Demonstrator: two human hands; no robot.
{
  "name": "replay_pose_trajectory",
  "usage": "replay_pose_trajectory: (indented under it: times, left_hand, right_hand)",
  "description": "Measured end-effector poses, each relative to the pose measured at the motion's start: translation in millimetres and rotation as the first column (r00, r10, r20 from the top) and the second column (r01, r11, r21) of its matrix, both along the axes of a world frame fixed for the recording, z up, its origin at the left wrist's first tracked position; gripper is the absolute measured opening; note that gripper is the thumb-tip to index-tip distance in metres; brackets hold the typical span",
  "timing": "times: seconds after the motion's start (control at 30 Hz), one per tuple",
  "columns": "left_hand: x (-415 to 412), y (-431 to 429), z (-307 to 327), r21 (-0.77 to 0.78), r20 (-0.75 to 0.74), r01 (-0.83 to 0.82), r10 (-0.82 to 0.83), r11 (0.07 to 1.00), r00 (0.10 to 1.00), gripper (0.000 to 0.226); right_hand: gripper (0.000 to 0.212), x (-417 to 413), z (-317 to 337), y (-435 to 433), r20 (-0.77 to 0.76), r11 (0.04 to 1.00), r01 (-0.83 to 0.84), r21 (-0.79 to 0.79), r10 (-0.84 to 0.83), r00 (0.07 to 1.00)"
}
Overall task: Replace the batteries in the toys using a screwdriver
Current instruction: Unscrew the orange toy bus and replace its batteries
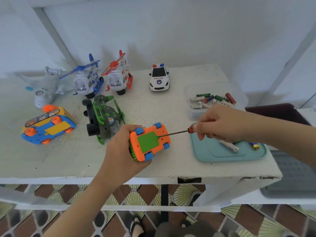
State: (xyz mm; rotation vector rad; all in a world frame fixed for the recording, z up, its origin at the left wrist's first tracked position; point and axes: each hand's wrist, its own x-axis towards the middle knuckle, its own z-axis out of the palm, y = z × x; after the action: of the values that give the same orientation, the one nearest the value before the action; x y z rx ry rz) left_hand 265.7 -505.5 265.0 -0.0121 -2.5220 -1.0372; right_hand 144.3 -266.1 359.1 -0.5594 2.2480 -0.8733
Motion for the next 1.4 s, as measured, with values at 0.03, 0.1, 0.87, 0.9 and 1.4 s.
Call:
replay_pose_trajectory:
  times: [0.03,0.1,0.87,0.9,1.4]
  left_hand:
    - [0.4,0.0,0.0,-0.018,-0.014,-0.005,0.005,1.0,1.0,0.061]
    - [1.1,0.1,1.0,-0.028,-0.031,-0.019,0.018,0.999,0.999,0.062]
    - [1.5,-5.3,3.0,0.089,0.052,0.046,-0.051,0.995,0.997,0.07]
    - [3.7,-4.5,-0.6,0.086,0.052,0.037,-0.042,0.996,0.998,0.07]
    - [15.5,9.4,-0.2,-0.009,0.0,-0.03,0.03,1.0,1.0,0.095]
  right_hand:
    - [0.033,0.4,-2.1,0.6,0.223,0.996,0.09,-0.016,-0.084,0.971]
    - [0.029,0.6,-7.9,2.9,0.616,0.97,0.245,0.006,-0.196,0.763]
    - [0.018,1.1,-26.7,2.1,-0.947,0.881,-0.378,0.283,0.319,0.034]
    - [0.025,2.0,-24.2,1.7,-0.937,0.877,-0.383,0.29,0.341,0.071]
    - [0.036,21.2,-17.0,-3.4,-0.229,0.998,-0.058,0.037,0.065,0.971]
